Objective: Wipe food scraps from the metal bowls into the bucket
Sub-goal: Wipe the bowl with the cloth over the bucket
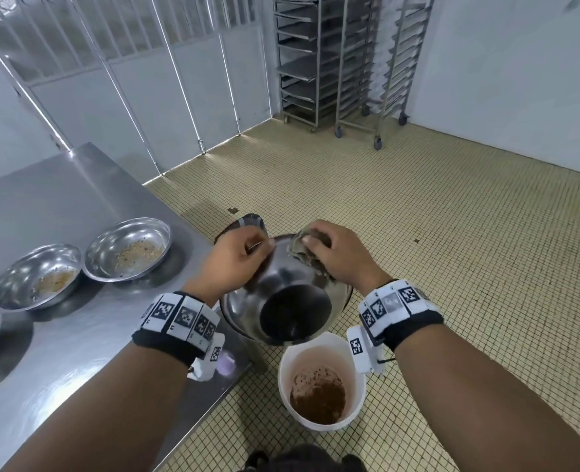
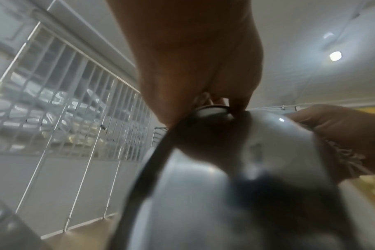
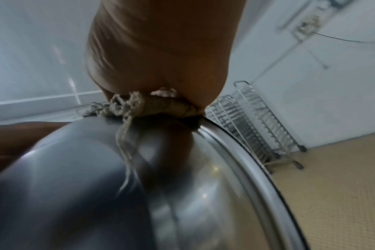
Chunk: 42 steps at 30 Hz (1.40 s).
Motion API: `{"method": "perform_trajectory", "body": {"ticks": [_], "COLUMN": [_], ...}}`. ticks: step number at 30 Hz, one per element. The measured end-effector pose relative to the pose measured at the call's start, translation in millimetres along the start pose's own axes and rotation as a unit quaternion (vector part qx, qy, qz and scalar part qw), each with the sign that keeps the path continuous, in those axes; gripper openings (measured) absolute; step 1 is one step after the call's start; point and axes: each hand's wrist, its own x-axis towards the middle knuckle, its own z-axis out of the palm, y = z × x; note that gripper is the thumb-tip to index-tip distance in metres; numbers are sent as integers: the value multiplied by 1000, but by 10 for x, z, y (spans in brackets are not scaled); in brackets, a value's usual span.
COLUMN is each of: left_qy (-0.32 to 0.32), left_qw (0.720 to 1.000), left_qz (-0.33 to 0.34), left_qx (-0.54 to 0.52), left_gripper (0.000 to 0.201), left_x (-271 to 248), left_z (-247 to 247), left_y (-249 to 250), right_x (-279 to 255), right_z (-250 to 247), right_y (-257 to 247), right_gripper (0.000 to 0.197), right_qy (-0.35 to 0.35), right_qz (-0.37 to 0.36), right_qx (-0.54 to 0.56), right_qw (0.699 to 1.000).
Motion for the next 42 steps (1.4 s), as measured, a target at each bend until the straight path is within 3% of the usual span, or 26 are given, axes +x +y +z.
{"method": "perform_trajectory", "body": {"ticks": [2, 7, 13, 18, 25, 31, 34, 36, 38, 42], "left_qy": [15, 93, 14, 86, 74, 138, 96, 53, 52, 126], "left_qw": [1000, 992, 1000, 990, 992, 981, 993, 999, 999, 986], "left_qz": [10, -45, -26, -53, -64, -82, -35, -11, -9, -46], "left_qx": [-2, -77, -10, -96, -81, -110, -59, -1, 2, -95], "left_gripper": [17, 19, 16, 22, 22, 28, 23, 21, 22, 23], "left_x": [32, 21, 42, 66, 80, 113, 130, 155, 176, 141], "left_z": [12, -2, 122, 34, 103, 58, 66, 94, 106, 47], "left_y": [44, -104, 3, -102, -43, -46, -19, 43, 64, -27], "right_x": [-7, -168, -14, -120, -1, -61, -12, 61, 118, 64], "right_z": [16, 60, 59, -4, -35, 23, -28, -49, -58, -97], "right_y": [-14, 304, 5, 240, 75, 319, 210, 38, -62, 189], "right_gripper": [9, 23, 8, 16, 11, 20, 17, 11, 11, 20], "right_qy": [13, 65, 8, 58, 56, 109, 79, 35, 22, 78], "right_qz": [-3, 118, 7, 101, 20, 100, 74, 9, -34, 51], "right_qx": [8, 129, -10, 101, 9, 142, 76, -6, -54, 54], "right_qw": [1000, 982, 1000, 988, 998, 979, 991, 999, 998, 994]}}
